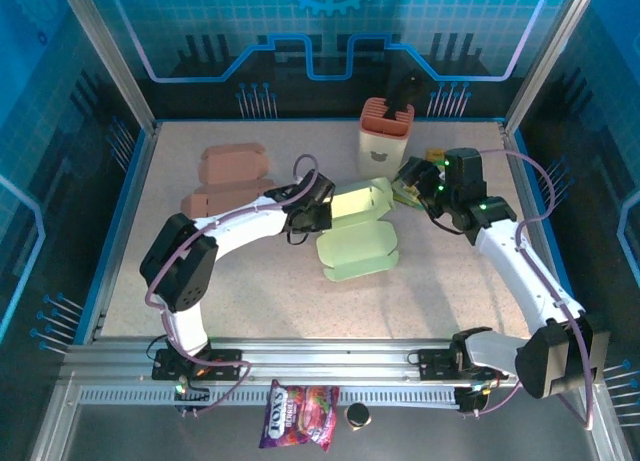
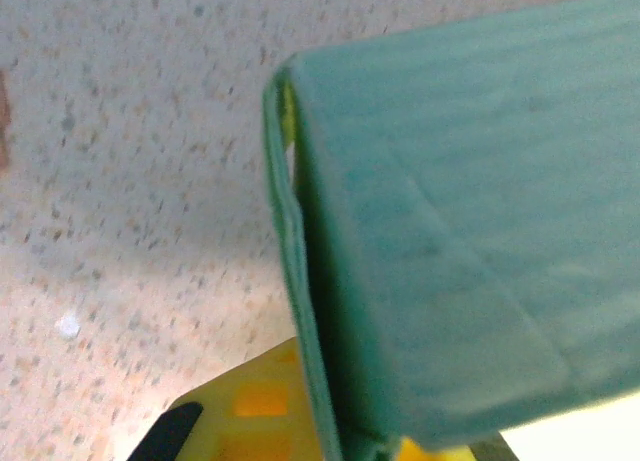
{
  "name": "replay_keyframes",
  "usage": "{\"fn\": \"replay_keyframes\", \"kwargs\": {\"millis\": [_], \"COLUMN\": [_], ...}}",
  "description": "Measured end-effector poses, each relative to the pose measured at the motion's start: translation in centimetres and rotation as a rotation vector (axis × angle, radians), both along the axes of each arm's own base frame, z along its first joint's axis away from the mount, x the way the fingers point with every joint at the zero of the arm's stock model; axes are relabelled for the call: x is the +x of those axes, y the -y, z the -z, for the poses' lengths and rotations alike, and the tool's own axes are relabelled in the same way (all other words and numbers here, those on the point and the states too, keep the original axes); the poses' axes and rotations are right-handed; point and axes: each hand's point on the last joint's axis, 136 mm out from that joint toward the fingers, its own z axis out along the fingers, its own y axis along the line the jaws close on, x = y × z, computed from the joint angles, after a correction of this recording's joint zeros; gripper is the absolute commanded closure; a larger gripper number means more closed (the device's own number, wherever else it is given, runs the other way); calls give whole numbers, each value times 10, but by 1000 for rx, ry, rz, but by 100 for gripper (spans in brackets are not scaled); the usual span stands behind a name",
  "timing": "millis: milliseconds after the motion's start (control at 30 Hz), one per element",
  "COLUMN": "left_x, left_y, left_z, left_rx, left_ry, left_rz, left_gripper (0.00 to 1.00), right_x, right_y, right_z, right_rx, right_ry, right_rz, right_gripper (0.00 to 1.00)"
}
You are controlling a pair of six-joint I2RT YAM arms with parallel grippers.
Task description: Fold the paper box
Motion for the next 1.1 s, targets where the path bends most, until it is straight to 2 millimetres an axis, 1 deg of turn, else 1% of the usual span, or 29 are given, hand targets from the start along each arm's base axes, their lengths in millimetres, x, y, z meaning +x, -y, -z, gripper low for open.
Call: {"fn": "replay_keyframes", "kwargs": {"millis": [133, 200, 267, 433, 533, 633, 900, 1100], "left_x": [-11, -14, -17, -22, -26, -31, -33, -35], "left_y": [-8, -10, -13, -17, -17, -19, -22, -23], "left_z": [-4, -9, -14, -29, -32, -27, -10, 2], "left_rx": [-13, -25, -33, -26, -23, -10, 19, 37], "left_ry": [-105, -143, -172, -217, -240, -268, -306, -334], "left_rz": [19, 30, 44, 90, 117, 139, 172, 180], "left_gripper": [100, 100, 100, 100, 100, 100, 100, 100], "right_x": [0, 1, 1, -1, -2, -3, -4, -6], "right_y": [-4, -7, -8, -18, -23, -28, -33, -34], "right_z": [-4, -1, 7, 36, 50, 58, 62, 72], "right_rx": [-92, -122, -147, -180, -188, -187, -180, -178], "right_ry": [7, 2, -17, -83, -116, -133, -131, -138], "right_rz": [-112, -164, -209, -330, -388, -433, -477, -496], "right_gripper": [27, 27, 27, 27, 27, 28, 28, 29]}}
